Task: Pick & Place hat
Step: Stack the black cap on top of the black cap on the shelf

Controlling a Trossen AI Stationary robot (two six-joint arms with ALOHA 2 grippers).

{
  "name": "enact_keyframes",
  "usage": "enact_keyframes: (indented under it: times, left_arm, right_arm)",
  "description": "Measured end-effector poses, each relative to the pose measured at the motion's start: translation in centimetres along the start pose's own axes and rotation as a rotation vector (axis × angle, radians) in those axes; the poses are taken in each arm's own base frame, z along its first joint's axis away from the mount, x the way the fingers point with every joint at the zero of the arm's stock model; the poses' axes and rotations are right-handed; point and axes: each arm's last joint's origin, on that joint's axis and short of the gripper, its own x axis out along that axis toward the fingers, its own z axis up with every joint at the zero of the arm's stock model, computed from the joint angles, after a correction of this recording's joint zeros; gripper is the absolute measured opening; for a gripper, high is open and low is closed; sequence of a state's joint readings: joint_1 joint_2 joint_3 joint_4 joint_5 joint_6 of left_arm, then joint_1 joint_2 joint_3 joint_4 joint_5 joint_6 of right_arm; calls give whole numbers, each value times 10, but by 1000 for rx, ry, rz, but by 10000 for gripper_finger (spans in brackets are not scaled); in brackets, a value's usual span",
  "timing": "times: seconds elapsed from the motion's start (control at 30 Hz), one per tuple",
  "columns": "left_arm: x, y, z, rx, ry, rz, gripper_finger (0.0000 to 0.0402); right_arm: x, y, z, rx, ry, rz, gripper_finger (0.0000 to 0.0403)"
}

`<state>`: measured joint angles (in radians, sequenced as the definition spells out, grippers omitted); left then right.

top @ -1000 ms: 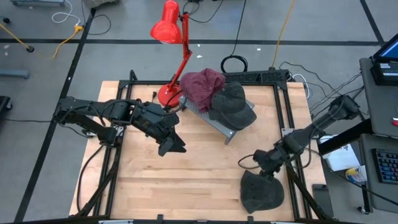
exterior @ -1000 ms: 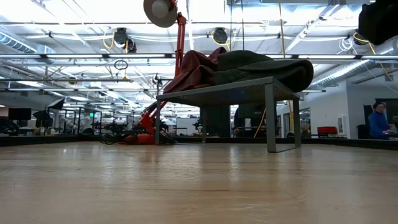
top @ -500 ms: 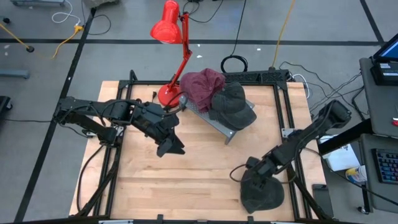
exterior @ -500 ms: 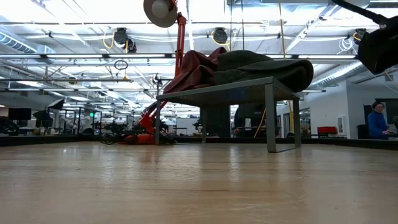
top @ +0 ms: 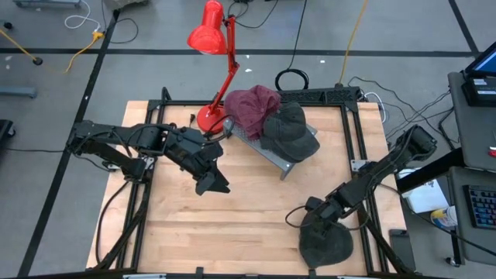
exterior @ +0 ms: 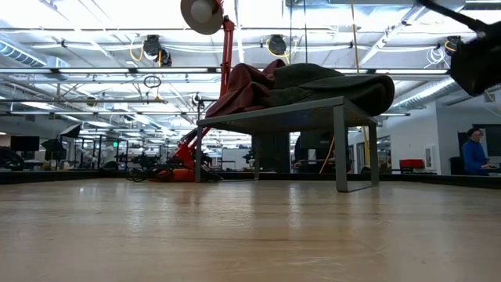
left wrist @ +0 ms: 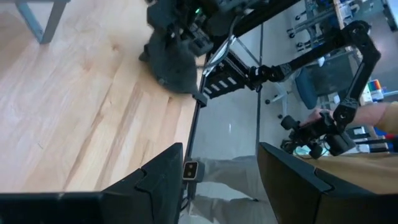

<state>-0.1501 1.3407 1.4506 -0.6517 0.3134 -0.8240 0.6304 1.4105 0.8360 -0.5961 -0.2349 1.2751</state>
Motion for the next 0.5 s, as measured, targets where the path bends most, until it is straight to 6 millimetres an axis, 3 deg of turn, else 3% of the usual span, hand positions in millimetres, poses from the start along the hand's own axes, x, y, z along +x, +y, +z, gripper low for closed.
enact_keyframes:
  times: [0.5]
  left_arm:
    - [1,2,-1,66,-43,70,212]
  right_arm:
    - [-64,8,-5,68,-335,183,2]
